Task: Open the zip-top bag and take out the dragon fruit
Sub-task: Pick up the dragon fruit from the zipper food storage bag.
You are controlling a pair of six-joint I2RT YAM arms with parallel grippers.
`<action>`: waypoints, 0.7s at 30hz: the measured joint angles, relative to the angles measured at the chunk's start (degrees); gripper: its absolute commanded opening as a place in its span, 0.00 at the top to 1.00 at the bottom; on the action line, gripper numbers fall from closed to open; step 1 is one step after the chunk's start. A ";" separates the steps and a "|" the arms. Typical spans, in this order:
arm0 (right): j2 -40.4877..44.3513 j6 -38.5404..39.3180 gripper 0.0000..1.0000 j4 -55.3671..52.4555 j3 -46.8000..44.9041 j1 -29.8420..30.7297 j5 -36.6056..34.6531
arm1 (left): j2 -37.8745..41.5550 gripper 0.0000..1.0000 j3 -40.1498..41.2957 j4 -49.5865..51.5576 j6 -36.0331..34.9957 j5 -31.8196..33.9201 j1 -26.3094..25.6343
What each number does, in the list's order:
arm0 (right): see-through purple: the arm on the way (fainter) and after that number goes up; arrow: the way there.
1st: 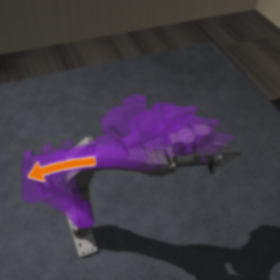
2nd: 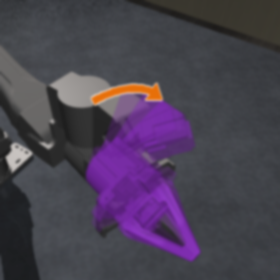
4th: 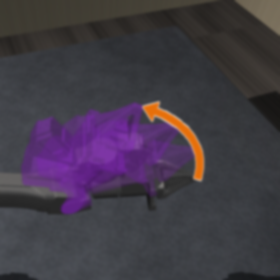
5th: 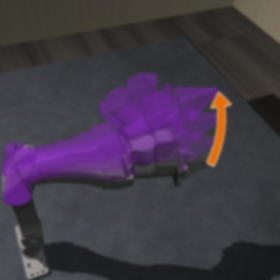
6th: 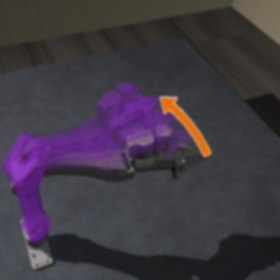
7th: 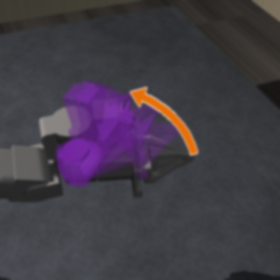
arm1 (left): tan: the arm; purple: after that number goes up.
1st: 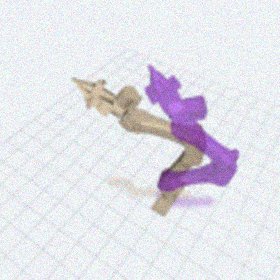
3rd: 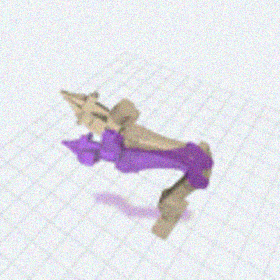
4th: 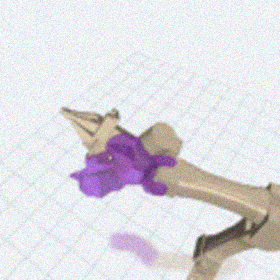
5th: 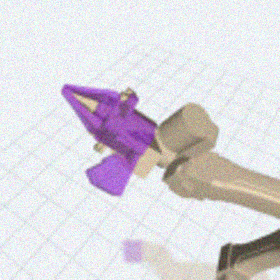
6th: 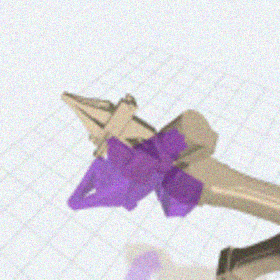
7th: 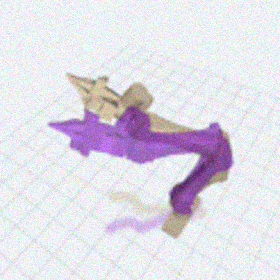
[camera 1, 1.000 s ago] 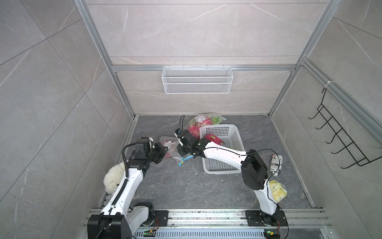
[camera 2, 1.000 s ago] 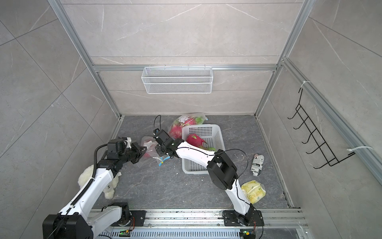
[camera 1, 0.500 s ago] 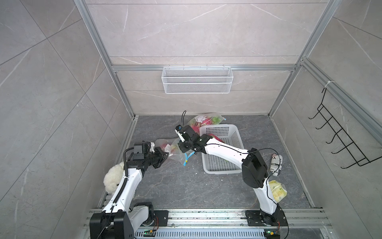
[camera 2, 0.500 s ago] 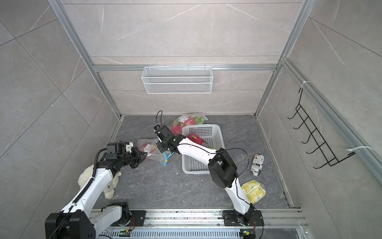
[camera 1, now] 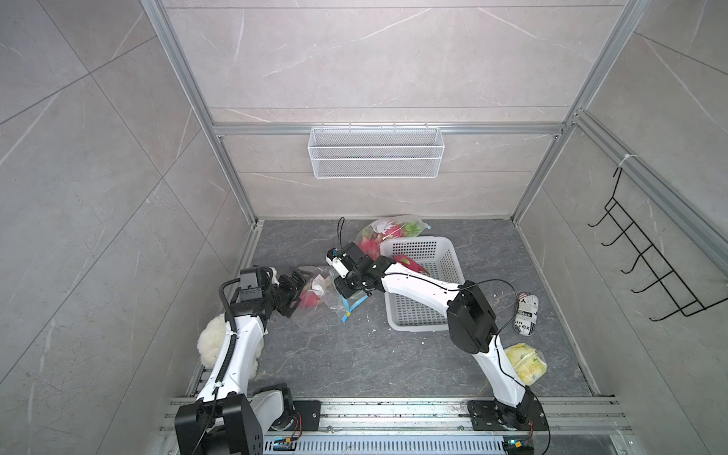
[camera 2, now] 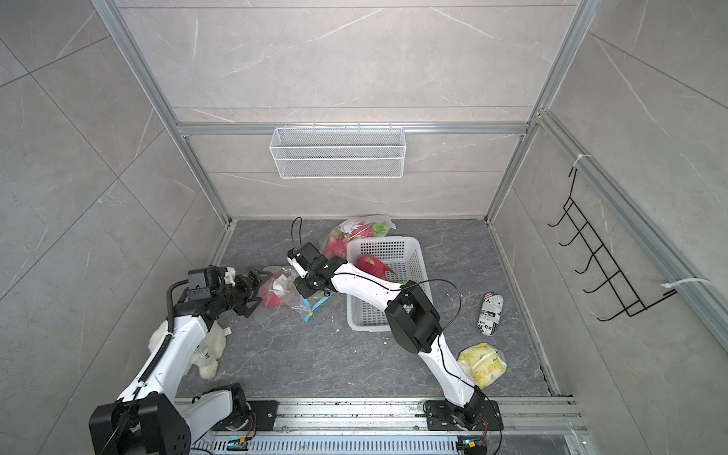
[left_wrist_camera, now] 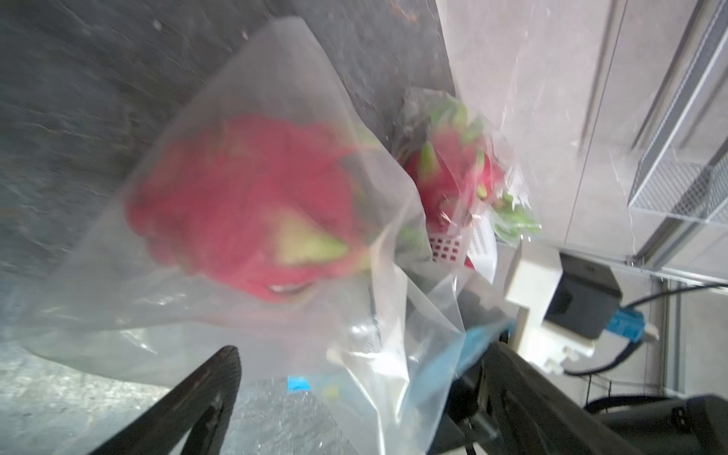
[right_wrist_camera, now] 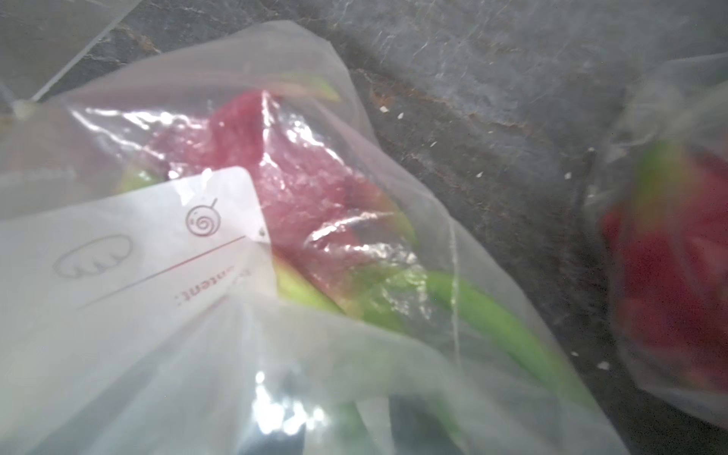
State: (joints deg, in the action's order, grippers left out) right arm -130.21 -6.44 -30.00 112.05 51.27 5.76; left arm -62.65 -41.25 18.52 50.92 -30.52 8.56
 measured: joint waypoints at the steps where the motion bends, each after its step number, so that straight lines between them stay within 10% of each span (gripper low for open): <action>1: 0.02 -0.42 0.60 0.26 -0.81 -0.15 2.08 | 0.00 0.00 1.42 -1.33 0.87 0.90 0.20; 10: 0.11 -2.78 0.61 2.34 -3.41 -2.12 14.43 | -2.86 0.00 10.54 -8.96 5.97 4.74 0.17; 21: 0.11 5.07 0.60 -4.70 5.90 -2.16 11.58 | -14.01 0.02 7.23 -20.26 6.88 7.78 0.15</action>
State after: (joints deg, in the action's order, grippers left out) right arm -130.10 -1.37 -34.70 117.95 49.10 17.34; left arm -76.66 -34.02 -1.74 57.80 -22.74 8.71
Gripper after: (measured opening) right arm 0.401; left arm 0.988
